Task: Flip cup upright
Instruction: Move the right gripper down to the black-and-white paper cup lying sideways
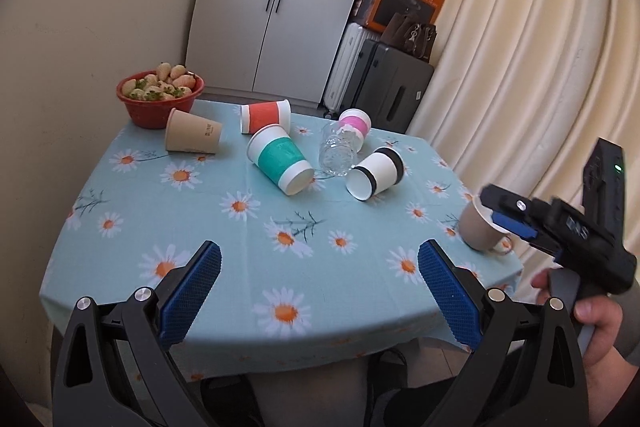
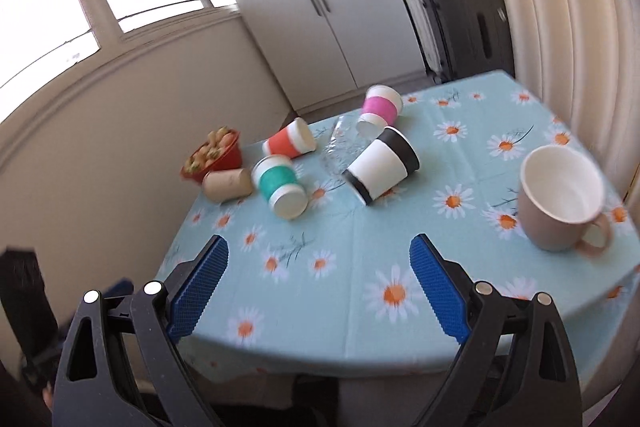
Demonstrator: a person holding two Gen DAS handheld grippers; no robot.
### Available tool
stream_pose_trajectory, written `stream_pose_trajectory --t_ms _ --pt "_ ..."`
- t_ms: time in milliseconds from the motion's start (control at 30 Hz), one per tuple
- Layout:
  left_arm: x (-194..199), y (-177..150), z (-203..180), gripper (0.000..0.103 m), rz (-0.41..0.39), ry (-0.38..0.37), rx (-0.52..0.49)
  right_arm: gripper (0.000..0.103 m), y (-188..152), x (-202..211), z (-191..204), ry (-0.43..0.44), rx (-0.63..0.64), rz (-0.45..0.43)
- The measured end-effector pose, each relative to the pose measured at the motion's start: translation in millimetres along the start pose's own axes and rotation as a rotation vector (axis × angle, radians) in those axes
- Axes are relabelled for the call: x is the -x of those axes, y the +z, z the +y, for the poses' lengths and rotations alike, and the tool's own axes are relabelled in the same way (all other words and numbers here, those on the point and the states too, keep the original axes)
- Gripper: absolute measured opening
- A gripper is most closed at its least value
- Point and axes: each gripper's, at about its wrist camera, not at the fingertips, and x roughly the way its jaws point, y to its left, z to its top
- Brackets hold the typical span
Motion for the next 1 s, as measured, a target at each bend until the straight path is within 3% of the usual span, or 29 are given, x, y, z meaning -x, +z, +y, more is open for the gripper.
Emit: stream_pose_trajectory --t_ms 133,400,600,833,1000 --pt "-36 17 1 0.096 0.041 -0.006 -0.001 0.091 21 -41 -27 0.012 -0.122 0.057" --pt "-97 47 9 0.096 0.123 -0.102 0.091 0.091 56 -105 -67 0.016 -0.294 0.124" --pt "-132 59 9 0.096 0.15 -0.175 0.14 0.091 61 -148 -93 0.044 -0.458 0.186" --pt "-155 57 13 0.096 0.188 -0.184 0.162 0.081 55 -184 -118 0.072 -0.658 0.242" --pt "-159 56 21 0.096 0.204 -0.182 0.196 0.076 53 -192 -128 0.066 -0.723 0.238"
